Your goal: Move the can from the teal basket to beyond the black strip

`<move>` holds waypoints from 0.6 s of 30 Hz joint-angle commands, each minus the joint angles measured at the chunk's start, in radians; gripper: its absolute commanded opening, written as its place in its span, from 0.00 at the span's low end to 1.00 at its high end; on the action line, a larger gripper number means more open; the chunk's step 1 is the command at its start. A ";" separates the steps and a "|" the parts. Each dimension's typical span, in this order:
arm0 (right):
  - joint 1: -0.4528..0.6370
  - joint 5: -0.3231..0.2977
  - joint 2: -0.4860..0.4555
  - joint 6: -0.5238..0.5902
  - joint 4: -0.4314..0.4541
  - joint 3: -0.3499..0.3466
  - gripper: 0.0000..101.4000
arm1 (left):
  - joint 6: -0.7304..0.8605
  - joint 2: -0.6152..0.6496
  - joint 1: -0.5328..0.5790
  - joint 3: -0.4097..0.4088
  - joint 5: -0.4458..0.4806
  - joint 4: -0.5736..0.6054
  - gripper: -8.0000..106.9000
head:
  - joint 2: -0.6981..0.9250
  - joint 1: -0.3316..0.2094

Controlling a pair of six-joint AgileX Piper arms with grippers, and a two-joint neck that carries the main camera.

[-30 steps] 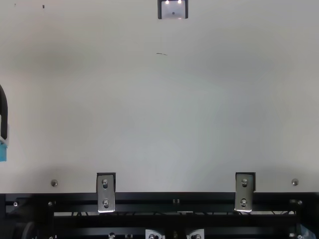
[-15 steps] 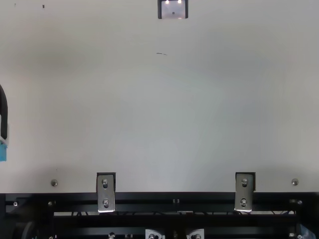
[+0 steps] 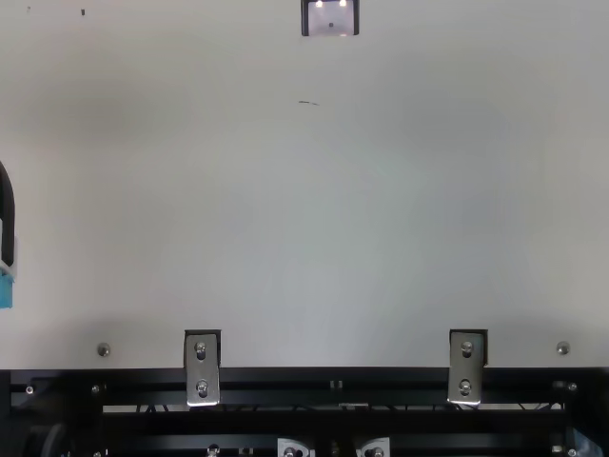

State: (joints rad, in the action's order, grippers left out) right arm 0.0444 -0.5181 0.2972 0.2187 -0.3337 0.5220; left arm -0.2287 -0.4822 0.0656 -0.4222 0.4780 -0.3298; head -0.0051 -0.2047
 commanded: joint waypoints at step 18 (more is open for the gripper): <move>0.000 0.000 0.000 0.000 0.000 0.000 1.00 | 0.000 0.000 0.000 0.000 0.000 0.000 0.85 | 0.006 -0.003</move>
State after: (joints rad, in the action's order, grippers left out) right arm 0.0444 -0.5181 0.2972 0.2187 -0.3337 0.5220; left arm -0.2287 -0.4822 0.0656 -0.4222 0.4780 -0.3298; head -0.0051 -0.2047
